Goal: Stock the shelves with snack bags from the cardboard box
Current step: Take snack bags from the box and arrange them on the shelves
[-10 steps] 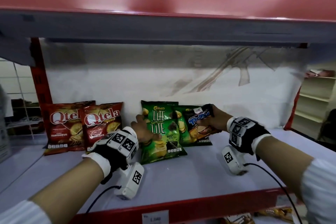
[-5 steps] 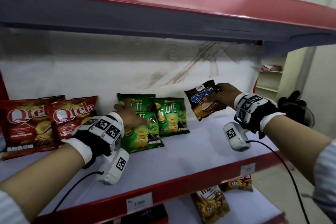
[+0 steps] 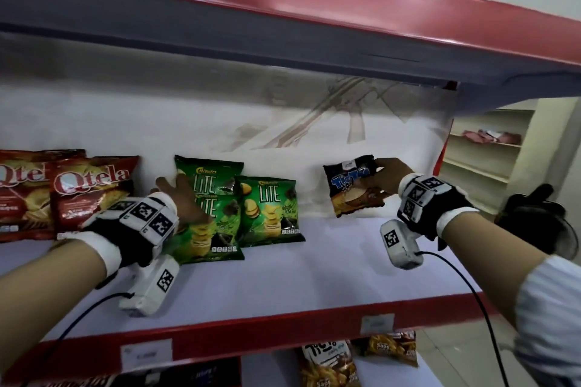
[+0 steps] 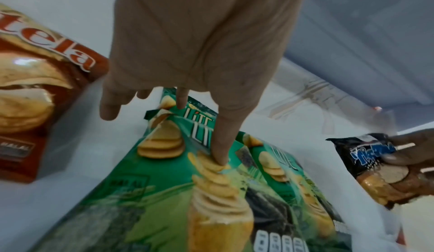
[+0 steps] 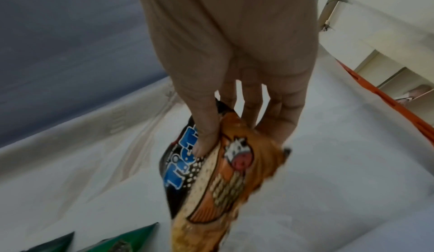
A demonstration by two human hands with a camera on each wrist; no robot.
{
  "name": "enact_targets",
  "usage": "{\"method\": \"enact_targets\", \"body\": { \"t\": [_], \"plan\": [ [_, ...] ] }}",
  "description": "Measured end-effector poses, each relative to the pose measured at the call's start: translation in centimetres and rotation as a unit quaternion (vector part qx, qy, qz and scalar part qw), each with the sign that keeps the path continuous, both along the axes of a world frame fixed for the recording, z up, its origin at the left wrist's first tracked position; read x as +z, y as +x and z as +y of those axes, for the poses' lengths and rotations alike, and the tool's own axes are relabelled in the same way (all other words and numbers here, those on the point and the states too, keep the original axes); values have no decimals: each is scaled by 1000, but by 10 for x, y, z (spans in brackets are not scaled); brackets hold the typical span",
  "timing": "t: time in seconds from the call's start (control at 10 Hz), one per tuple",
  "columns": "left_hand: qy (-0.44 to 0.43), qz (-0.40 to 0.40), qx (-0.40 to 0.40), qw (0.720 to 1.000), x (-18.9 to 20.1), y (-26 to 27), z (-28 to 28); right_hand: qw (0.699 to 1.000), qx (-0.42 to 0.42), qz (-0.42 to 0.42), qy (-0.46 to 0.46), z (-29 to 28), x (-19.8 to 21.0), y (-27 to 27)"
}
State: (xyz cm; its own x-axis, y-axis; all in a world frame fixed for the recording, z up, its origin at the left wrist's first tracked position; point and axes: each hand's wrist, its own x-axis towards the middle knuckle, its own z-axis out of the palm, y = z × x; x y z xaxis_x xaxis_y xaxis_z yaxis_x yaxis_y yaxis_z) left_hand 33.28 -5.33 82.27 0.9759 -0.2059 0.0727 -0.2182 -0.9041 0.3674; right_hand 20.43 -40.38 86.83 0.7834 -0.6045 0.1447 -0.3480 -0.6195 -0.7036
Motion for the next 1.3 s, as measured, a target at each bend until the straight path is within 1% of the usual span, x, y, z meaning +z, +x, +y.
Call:
{"method": "enact_targets", "body": {
  "t": [0.1, 0.2, 0.3, 0.4, 0.5, 0.6, 0.7, 0.8, 0.9, 1.0, 1.1, 1.2, 1.3],
  "plan": [
    [-30, -3, 22, 999, -11, 4, 5, 998, 42, 49, 29, -21, -17, 23],
    [-39, -25, 40, 998, -16, 2, 6, 996, 44, 82, 2, -28, -26, 35],
    [-45, -49, 59, 996, -18, 1, 4, 994, 44, 101, -1, -37, -35, 47],
    [-58, -84, 79, 992, -13, 2, 5, 989, 48, 133, -44, -43, -47, 56],
    [-79, -101, 82, 988, -9, 1, 4, 980, 54, 158, -104, -44, -49, 59],
    [-95, -97, 72, 988, 0, -6, 0, 986, 45, 138, -88, -28, -42, 48],
    [-77, -96, 50, 991, 8, -11, -5, 988, 28, 118, -93, -26, -35, 44],
    [-58, -98, 25, 993, 18, -17, -10, 994, 20, 81, -63, -20, -22, 38],
    [-77, -102, -7, 992, 31, -30, -22, 998, 21, 35, -48, -3, -4, 25],
    [-159, -87, -41, 983, 34, -41, -32, 998, 35, -31, -43, 11, 2, 11],
    [-233, -95, -65, 966, 33, -54, -44, 992, 44, -109, -38, 21, 2, -4],
    [-278, -119, -78, 950, 28, -77, -59, 980, 60, -176, -67, 36, -5, -28],
    [-268, -140, -87, 949, 23, -94, -66, 970, 76, -202, -107, 43, -9, -41]
  ]
}}
